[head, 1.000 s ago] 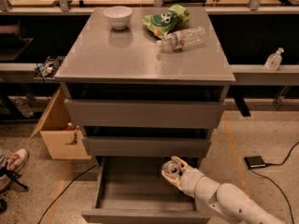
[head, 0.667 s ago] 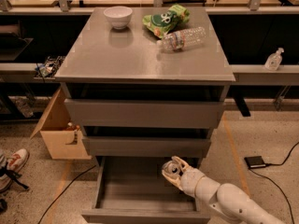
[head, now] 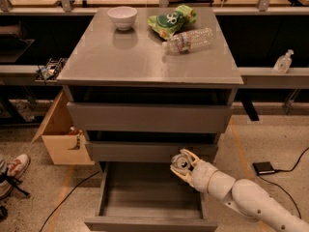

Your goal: Pick 7up can from bottom drawer and place on counter

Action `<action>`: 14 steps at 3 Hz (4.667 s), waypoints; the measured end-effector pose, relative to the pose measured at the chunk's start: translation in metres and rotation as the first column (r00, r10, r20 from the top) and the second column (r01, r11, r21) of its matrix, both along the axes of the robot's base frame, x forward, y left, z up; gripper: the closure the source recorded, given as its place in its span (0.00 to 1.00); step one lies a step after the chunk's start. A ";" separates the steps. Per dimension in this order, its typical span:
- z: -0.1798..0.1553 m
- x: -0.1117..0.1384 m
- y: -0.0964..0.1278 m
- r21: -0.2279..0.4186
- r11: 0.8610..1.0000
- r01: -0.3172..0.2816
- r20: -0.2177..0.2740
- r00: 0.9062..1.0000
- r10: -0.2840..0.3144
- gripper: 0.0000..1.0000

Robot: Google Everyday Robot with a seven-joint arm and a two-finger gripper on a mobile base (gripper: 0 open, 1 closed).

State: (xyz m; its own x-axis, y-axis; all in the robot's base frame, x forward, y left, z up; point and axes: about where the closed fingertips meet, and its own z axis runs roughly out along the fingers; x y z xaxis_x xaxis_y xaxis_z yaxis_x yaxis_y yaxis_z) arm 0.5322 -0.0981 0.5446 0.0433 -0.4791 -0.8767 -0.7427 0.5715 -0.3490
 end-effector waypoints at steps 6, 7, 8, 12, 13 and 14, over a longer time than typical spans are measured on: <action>0.210 0.039 0.031 -0.196 0.978 -0.068 0.397 0.907 0.143 1.00; 0.230 0.047 0.041 -0.210 0.974 -0.089 0.433 0.884 0.174 1.00; 0.241 0.062 0.049 -0.214 0.970 -0.112 0.449 0.871 0.200 1.00; 0.309 0.069 0.077 -0.274 0.950 -0.150 0.584 0.759 0.288 1.00; 0.326 0.045 0.075 -0.278 0.954 -0.114 0.586 0.767 0.262 1.00; 0.344 0.021 0.071 -0.307 0.949 -0.073 0.585 0.772 0.249 1.00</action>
Offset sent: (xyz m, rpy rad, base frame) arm 0.0172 0.0029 0.1592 -0.1178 -0.3284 0.0110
